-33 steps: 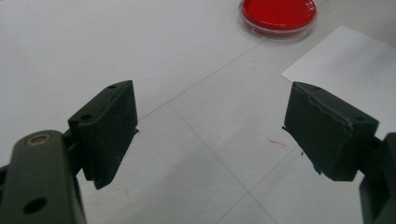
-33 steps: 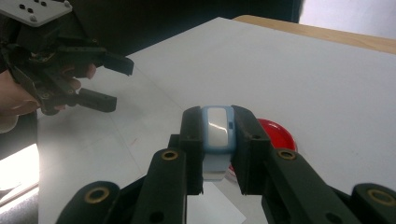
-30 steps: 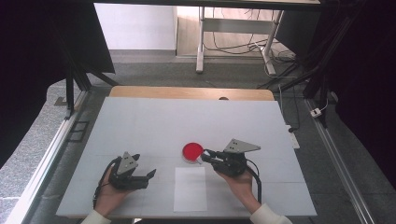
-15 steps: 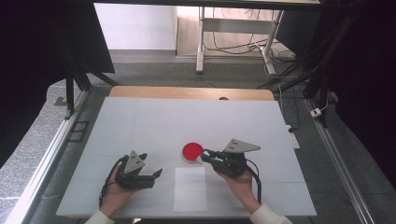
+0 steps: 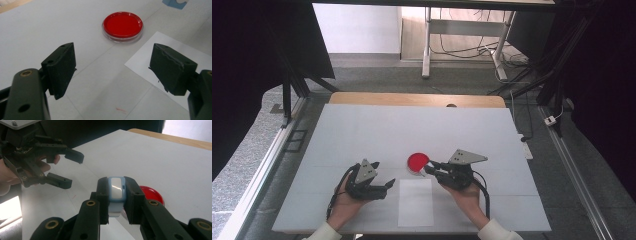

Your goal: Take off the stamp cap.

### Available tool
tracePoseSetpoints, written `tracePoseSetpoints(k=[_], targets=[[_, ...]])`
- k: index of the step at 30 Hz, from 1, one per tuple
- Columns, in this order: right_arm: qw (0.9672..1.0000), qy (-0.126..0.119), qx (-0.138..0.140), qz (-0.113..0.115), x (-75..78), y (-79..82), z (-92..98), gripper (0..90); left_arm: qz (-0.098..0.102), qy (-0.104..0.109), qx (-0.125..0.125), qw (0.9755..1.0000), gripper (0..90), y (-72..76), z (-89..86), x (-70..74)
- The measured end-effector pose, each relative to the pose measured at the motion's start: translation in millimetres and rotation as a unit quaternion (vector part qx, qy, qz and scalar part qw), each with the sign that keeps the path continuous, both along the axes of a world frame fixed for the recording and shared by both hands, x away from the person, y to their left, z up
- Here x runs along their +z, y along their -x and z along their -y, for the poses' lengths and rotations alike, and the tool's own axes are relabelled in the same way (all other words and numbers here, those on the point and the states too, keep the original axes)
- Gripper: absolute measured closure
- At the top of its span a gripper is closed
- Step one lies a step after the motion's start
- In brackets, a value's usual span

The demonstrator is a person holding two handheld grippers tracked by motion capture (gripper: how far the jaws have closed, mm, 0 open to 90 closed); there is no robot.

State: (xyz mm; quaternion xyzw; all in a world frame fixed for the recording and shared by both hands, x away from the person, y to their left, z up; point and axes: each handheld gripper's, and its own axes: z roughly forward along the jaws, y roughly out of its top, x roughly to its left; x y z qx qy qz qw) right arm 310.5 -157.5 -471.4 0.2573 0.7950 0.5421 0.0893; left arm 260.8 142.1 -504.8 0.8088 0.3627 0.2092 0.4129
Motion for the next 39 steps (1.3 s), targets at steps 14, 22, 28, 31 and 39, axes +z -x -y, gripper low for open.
tracePoseSetpoints(k=[14,22,28,31,39], targets=[[1.0,0.001,-0.007,-0.005,-0.9,-1.9,-5.4,74.8,0.006,-0.005,-0.015,0.9999,21.7,-7.1,18.5,1.4],[0.9999,0.0,-0.013,-0.007,-1.3,-2.9,-6.4,74.8,0.005,-0.008,-0.023,0.9997,21.7,-9.0,28.2,0.6],[0.9999,0.003,-0.011,-0.006,-2.2,-2.9,-8.7,74.8,0.006,-0.012,-0.029,0.9995,21.7,-10.9,34.9,0.3],[0.9999,0.003,-0.011,-0.006,-2.3,-3.1,-9.3,74.8,0.007,-0.012,-0.03,0.9994,21.7,-11.8,37.9,0.2],[0.9999,0.002,-0.011,-0.006,-2.6,-3.8,-11.4,74.7,0.008,-0.016,-0.037,0.9991,21.8,-14.7,46.7,-1.0]])
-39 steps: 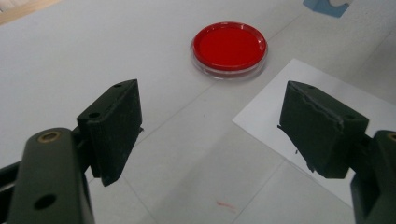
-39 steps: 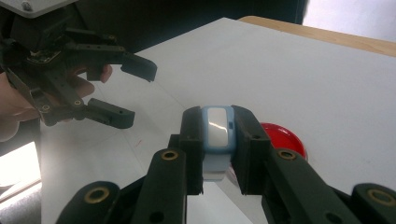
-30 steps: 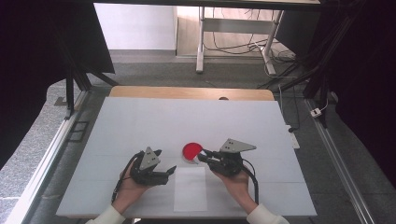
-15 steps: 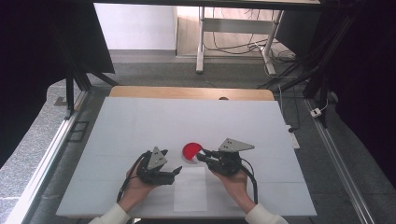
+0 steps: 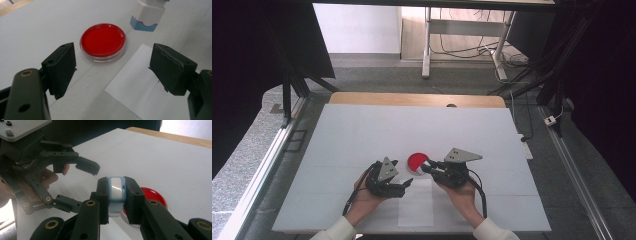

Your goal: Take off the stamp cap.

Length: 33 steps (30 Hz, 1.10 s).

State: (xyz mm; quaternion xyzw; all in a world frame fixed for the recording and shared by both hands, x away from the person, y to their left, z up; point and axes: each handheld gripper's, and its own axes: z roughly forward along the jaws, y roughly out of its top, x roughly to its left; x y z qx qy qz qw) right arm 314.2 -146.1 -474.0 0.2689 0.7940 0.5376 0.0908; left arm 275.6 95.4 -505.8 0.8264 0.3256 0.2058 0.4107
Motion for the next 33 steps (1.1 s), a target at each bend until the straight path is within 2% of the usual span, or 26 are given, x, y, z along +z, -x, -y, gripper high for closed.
tracePoseSetpoints(k=[17,24,33], targets=[[0.9999,-0.002,-0.009,-0.005,-0.7,-0.1,-0.7,74.8,0.002,-0.005,-0.009,0.9999,22.3,-4.4,14.7,-2.1],[0.9999,0.0,-0.008,0.007,-1.0,0.7,-3.1,74.7,0.0,0.001,-0.012,0.9999,22.8,-6.8,19.6,-2.5],[0.9999,-0.008,-0.012,0.004,-0.2,0.5,-4.4,74.7,0.003,0.0,-0.018,0.9998,24.5,-9.9,28.2,-2.8]])
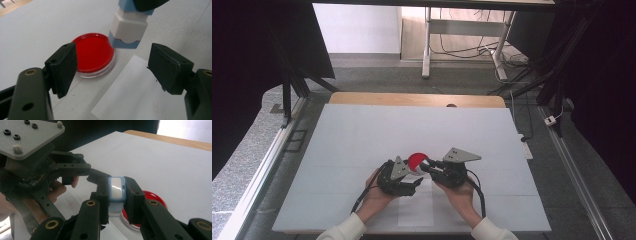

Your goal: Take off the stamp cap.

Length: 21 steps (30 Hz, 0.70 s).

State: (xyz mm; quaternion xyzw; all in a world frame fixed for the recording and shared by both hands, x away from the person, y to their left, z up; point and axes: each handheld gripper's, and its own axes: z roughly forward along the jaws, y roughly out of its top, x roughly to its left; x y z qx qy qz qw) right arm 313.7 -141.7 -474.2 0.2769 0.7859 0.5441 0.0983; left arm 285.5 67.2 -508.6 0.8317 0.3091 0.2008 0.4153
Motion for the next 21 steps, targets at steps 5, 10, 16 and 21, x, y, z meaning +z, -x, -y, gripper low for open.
tracePoseSetpoints(k=[5,10,16,21], targets=[[1.0,-0.002,0.0,-0.002,-0.4,0.4,-1.7,74.7,0.002,0.0,-0.001,1.0,26.0,-0.9,3.1,-0.1],[1.0,-0.004,0.0,-0.002,0.2,0.7,-1.8,74.7,0.005,-0.004,-0.002,1.0,28.4,-1.4,5.0,-0.7],[0.9999,-0.01,-0.002,-0.008,0.4,1.0,-1.4,74.7,0.015,-0.008,-0.001,0.9999,35.7,-1.1,5.8,-0.6],[0.9999,-0.013,-0.006,-0.01,0.2,0.5,-0.7,74.7,0.018,-0.008,-0.006,0.9998,44.9,-0.8,6.5,-0.7]])
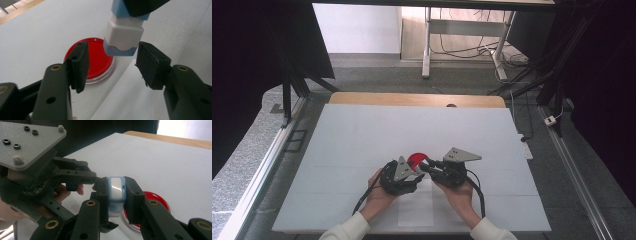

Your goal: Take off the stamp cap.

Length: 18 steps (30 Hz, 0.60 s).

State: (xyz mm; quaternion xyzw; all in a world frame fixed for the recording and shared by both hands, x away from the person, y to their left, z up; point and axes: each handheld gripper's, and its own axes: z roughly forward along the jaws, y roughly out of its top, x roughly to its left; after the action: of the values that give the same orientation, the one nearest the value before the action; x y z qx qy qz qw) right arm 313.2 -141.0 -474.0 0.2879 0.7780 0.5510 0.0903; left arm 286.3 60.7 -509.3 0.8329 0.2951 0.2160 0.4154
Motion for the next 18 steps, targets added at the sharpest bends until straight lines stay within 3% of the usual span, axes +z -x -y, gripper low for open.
tracePoseSetpoints(k=[12,18], targets=[[1.0,-0.004,-0.002,-0.003,-0.5,-0.3,0.9,74.7,0.008,-0.008,-0.006,0.9999,58.2,0.7,1.7,-0.3],[1.0,-0.006,-0.003,-0.006,-0.6,0.0,1.1,74.7,0.009,-0.011,-0.009,0.9999,60.8,1.3,2.5,-0.3]])
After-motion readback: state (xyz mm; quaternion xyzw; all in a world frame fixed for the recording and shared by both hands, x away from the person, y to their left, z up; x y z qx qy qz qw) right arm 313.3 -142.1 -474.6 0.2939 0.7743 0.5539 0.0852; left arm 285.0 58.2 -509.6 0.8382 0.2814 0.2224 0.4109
